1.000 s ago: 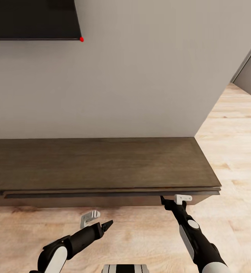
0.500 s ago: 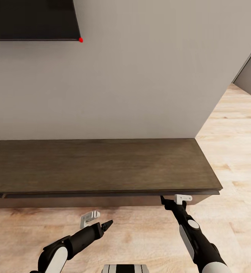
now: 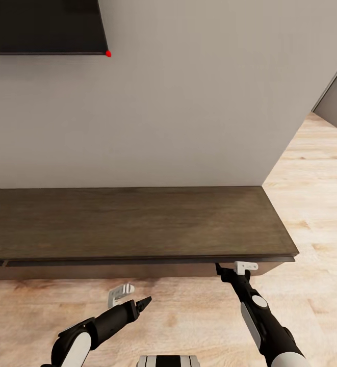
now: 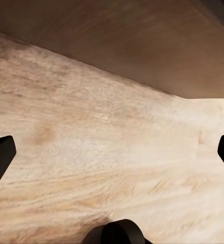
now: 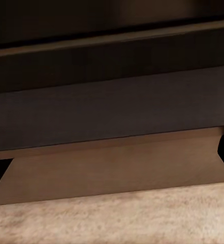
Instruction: Place each of the two pumpkins and all three candles from the living room inside a cabinet in the living room (use any cabinet), then make sure every cabinet is closed, and position the cauldron so it is next to a table in the living room.
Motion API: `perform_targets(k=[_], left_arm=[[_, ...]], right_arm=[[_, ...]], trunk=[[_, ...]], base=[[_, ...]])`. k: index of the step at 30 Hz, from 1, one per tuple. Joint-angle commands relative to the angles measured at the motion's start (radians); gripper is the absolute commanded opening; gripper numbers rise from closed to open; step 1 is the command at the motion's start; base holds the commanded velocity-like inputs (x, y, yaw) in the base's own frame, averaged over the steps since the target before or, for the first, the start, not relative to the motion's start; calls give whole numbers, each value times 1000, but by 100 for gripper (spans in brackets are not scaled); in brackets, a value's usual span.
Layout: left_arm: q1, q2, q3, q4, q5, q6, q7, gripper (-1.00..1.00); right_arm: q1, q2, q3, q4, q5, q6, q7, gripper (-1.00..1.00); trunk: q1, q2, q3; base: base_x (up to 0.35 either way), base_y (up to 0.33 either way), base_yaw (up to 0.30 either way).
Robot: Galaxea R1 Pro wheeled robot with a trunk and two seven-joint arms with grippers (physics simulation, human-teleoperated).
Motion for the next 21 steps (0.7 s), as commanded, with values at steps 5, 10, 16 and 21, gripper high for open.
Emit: perform_targets(k=[5,10,16,21], left_arm=[[0,1,1,5,3,-1,-2,100],[0,0,2,9,2,-2,-2,100],[0,-1,3,51,3,-7,-2,100],[-4,0,5,89,3,-8,-1,100]], right_arm=[[-1,1,-5,0,-4,-3,9,100],[-1,1,-5,-1,-4,-3,9,100],[1,0,-5,-48,-4,9,8,100],[22,-5,-1,-147,-3,48,10,100]], trunk=[[0,0,-1],[0,0,-1],[0,0,-1],[0,0,0]], base=[[1,0,0],[0,0,0],[-201,0,0],[-325,0,0]])
